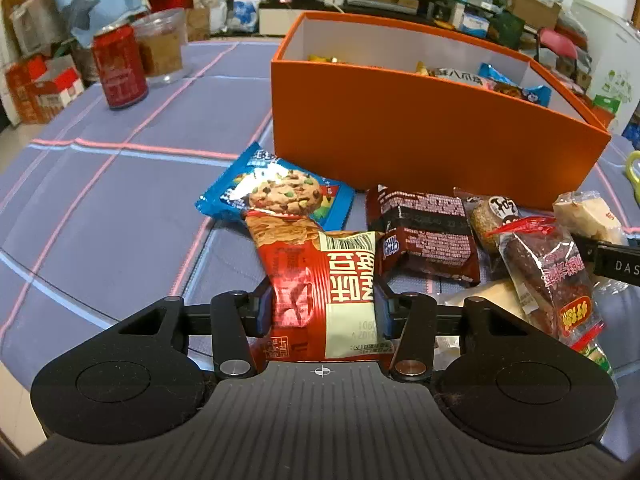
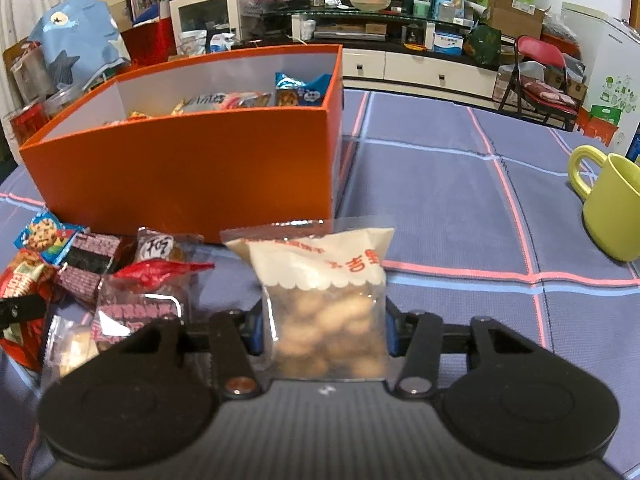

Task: Organize snacks
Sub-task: 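Carry both bags over the orange box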

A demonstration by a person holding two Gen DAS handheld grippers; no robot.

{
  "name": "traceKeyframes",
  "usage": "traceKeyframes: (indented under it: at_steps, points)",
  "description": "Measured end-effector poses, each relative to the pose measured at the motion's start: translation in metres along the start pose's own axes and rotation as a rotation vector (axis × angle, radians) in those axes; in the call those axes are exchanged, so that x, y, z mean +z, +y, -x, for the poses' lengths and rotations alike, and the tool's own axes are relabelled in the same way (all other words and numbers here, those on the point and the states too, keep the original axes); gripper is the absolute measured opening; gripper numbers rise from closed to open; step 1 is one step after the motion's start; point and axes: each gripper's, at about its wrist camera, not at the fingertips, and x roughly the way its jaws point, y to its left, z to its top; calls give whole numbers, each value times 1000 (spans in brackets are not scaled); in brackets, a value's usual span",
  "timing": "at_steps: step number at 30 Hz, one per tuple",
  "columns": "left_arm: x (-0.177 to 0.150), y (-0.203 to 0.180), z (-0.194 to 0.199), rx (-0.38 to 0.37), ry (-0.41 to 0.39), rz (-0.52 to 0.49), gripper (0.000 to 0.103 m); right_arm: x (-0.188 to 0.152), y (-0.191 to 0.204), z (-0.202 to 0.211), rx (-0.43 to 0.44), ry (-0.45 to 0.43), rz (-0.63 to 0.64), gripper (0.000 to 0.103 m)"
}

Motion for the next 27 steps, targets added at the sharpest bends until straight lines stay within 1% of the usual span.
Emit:
traceKeyframes:
  at_steps: [5, 14, 23, 27]
  points:
    - [2, 0, 4, -4, -17, -11, 17, 0, 0, 1, -3, 5, 6, 51]
    - [6, 1, 10, -2, -42, -26, 17, 4, -7, 15, -28, -23, -9, 51]
    - [11, -1, 23, -15, -86, -37, 17, 11, -17, 51, -69, -103, -37, 51]
    - [19, 4, 35, -57, -98, -6, 17, 16, -26, 65, -80, -142, -60, 51]
